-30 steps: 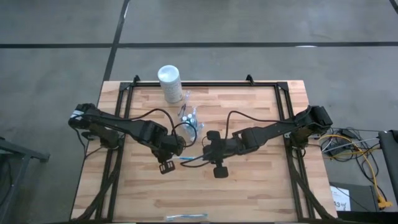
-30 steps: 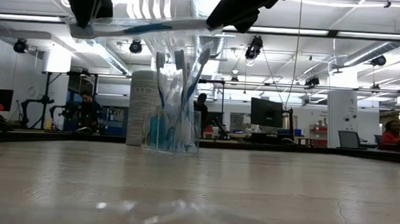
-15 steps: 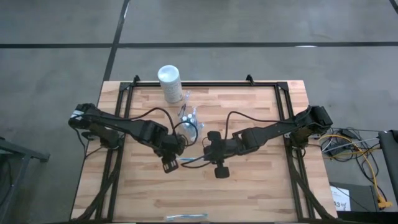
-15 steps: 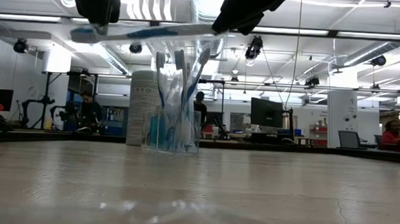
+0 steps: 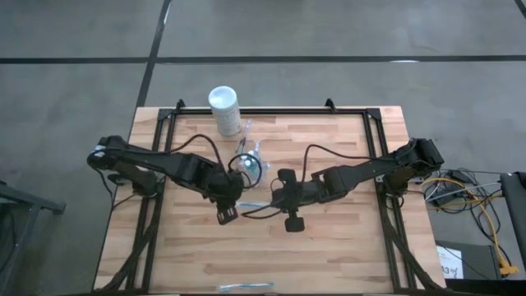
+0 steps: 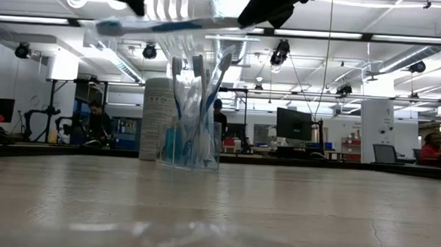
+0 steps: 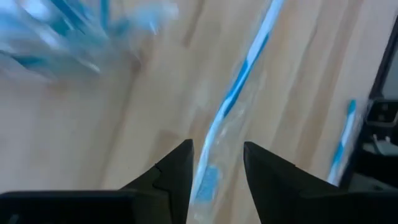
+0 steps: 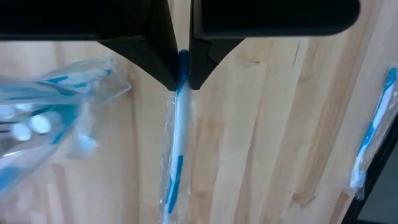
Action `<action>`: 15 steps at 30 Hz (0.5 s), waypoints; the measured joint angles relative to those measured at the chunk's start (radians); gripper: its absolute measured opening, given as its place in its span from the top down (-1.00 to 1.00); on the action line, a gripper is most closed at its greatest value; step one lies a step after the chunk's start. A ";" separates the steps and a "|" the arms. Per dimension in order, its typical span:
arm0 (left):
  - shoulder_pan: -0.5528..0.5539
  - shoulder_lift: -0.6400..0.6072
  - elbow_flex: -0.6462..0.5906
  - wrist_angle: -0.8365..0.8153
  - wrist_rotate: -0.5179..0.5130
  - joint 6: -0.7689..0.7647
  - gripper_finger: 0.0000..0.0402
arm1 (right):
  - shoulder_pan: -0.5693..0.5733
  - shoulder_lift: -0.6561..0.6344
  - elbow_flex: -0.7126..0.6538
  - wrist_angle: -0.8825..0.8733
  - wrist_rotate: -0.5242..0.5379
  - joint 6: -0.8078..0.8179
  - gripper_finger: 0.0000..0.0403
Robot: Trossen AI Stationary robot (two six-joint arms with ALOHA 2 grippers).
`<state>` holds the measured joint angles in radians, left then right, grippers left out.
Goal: Pick & Place toothbrushing station
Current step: Put the blue toothbrush into the right of the transparent organizer
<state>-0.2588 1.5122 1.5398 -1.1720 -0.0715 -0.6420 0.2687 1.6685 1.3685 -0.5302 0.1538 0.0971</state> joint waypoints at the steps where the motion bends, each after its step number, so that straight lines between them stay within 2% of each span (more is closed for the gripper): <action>1: 0.000 -0.006 0.011 0.000 -0.024 0.011 0.28 | 0.000 -0.007 0.000 -0.002 0.009 0.000 0.93; 9: -0.014 -0.091 0.029 0.020 -0.333 0.039 0.28 | 0.000 -0.092 0.000 -0.056 0.079 0.005 0.92; 15: -0.024 -0.157 0.027 0.094 -0.362 0.125 0.28 | -0.001 -0.146 0.000 -0.061 0.121 -0.004 0.92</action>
<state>-0.2830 1.3548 1.5673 -1.0780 -0.4336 -0.5166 0.2680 1.5230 1.3685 -0.5914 0.2748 0.0933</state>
